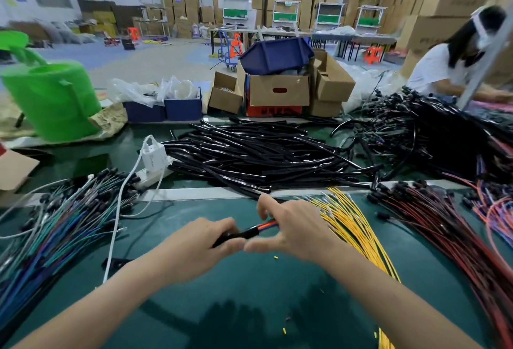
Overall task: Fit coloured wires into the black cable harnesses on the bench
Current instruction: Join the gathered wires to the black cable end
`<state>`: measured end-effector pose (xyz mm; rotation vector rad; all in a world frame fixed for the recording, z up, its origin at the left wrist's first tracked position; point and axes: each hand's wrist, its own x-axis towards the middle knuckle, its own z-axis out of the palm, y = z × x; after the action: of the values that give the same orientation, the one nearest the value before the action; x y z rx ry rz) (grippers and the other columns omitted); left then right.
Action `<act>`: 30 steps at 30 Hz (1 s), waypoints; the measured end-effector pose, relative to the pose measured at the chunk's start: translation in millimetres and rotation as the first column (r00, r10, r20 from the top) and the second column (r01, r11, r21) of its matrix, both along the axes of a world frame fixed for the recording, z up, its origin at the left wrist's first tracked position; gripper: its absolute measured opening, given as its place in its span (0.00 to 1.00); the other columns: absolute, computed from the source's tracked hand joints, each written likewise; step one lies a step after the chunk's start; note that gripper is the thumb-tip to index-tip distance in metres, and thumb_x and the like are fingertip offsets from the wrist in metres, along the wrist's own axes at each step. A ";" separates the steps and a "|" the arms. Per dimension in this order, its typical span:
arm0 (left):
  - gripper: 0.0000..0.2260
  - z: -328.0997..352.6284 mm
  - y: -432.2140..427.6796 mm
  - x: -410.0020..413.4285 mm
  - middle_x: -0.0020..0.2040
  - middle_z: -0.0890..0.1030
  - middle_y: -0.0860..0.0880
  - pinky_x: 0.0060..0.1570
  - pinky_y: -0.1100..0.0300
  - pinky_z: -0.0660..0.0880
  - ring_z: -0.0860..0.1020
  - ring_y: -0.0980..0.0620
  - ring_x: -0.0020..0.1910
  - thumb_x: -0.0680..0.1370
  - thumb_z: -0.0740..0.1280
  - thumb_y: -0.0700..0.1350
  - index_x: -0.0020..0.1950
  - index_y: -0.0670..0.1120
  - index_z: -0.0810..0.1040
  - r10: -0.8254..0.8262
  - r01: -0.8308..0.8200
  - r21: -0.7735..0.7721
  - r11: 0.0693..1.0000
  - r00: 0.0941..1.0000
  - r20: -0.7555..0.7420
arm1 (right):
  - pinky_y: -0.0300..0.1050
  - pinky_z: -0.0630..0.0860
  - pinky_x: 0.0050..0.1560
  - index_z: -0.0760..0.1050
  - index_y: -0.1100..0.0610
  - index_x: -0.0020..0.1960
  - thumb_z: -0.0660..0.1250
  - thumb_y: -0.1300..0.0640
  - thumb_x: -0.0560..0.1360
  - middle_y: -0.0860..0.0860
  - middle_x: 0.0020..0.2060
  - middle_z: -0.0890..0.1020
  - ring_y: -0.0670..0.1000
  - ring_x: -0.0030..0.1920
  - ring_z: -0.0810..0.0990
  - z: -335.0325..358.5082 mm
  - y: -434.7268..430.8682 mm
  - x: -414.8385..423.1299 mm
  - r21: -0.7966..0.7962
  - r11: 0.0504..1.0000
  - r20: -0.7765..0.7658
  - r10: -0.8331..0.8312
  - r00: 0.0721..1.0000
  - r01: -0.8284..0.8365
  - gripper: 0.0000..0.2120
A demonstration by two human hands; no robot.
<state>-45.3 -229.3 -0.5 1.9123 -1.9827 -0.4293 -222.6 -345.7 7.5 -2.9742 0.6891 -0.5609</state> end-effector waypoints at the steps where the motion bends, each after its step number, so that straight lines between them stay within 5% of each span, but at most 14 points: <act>1: 0.17 -4.6 2.7 5.1 0.32 0.76 0.54 0.36 0.54 0.69 0.72 0.55 0.31 0.76 0.54 0.65 0.41 0.53 0.70 0.008 -0.009 0.034 0.999 1.000 0.020 | 0.44 0.53 0.32 0.65 0.51 0.47 0.60 0.26 0.63 0.45 0.27 0.69 0.50 0.31 0.68 -1.5 -1.2 -3.7 -0.019 1.000 -0.021 0.004 1.000 -0.004 0.30; 5: 0.24 -9.8 6.9 15.6 0.26 0.70 0.53 0.32 0.57 0.61 0.66 0.55 0.27 0.70 0.43 0.71 0.37 0.53 0.64 -0.020 0.019 0.021 1.000 0.996 0.089 | 0.41 0.64 0.54 0.72 0.53 0.52 0.65 0.52 0.73 0.46 0.47 0.78 0.49 0.50 0.75 -9.2 -13.3 -16.2 0.007 0.998 -0.065 0.062 0.996 -0.061 0.10; 8: 0.28 -9.9 6.8 18.6 0.26 0.66 0.51 0.33 0.54 0.62 0.65 0.54 0.27 0.69 0.39 0.74 0.38 0.52 0.64 -0.024 0.023 0.006 1.000 0.994 0.107 | 0.43 0.61 0.63 0.69 0.52 0.53 0.62 0.52 0.76 0.44 0.54 0.74 0.46 0.57 0.68 -15.8 -17.1 -25.2 0.075 0.997 -0.098 0.001 0.995 0.006 0.08; 11: 0.23 -9.8 8.0 14.6 0.27 0.67 0.51 0.34 0.53 0.64 0.66 0.53 0.28 0.71 0.43 0.70 0.38 0.53 0.63 -0.028 0.022 0.056 0.998 0.994 0.108 | 0.45 0.66 0.49 0.64 0.52 0.46 0.59 0.47 0.79 0.48 0.45 0.75 0.51 0.47 0.72 -19.1 -12.2 -28.7 0.041 0.999 -0.152 -0.026 0.988 0.033 0.09; 14: 0.18 -8.4 8.6 9.4 0.29 0.68 0.52 0.35 0.53 0.64 0.67 0.53 0.30 0.75 0.47 0.66 0.39 0.53 0.63 -0.051 0.039 0.088 0.995 0.989 0.136 | 0.46 0.65 0.35 0.69 0.54 0.46 0.60 0.44 0.79 0.51 0.42 0.79 0.55 0.44 0.78 -15.5 -7.3 -29.0 -0.100 0.995 -0.185 0.003 0.983 -0.022 0.13; 20: 0.17 -7.4 5.3 -11.7 0.30 0.67 0.52 0.36 0.51 0.64 0.67 0.49 0.31 0.80 0.51 0.60 0.44 0.48 0.66 -0.112 0.095 0.095 0.991 0.974 0.197 | 0.48 0.63 0.39 0.69 0.54 0.50 0.57 0.43 0.79 0.51 0.48 0.79 0.56 0.50 0.75 -1.5 11.0 -18.6 -0.112 0.988 -0.316 0.069 0.946 -0.109 0.14; 27: 0.15 -5.0 1.6 -22.1 0.30 0.66 0.50 0.36 0.50 0.65 0.66 0.46 0.31 0.81 0.49 0.59 0.45 0.49 0.63 -0.130 0.080 0.168 0.983 0.940 0.315 | 0.48 0.61 0.34 0.50 0.51 0.47 0.64 0.43 0.75 0.53 0.43 0.80 0.60 0.40 0.77 6.3 29.8 -11.3 -0.036 0.990 -0.365 0.112 0.924 -0.134 0.22; 30: 0.17 -6.0 0.9 -26.4 0.31 0.64 0.50 0.35 0.53 0.61 0.63 0.47 0.29 0.82 0.49 0.58 0.54 0.47 0.69 -0.185 0.101 0.231 0.968 0.906 0.381 | 0.48 0.63 0.34 0.54 0.51 0.50 0.63 0.43 0.75 0.55 0.42 0.80 0.61 0.39 0.77 5.1 32.0 -8.9 -0.019 0.984 -0.335 0.161 0.928 -0.177 0.20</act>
<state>-71.7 -228.4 -6.5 2.1234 -2.4381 -0.3083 -231.5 -313.7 12.6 -3.1659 0.4289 -0.0624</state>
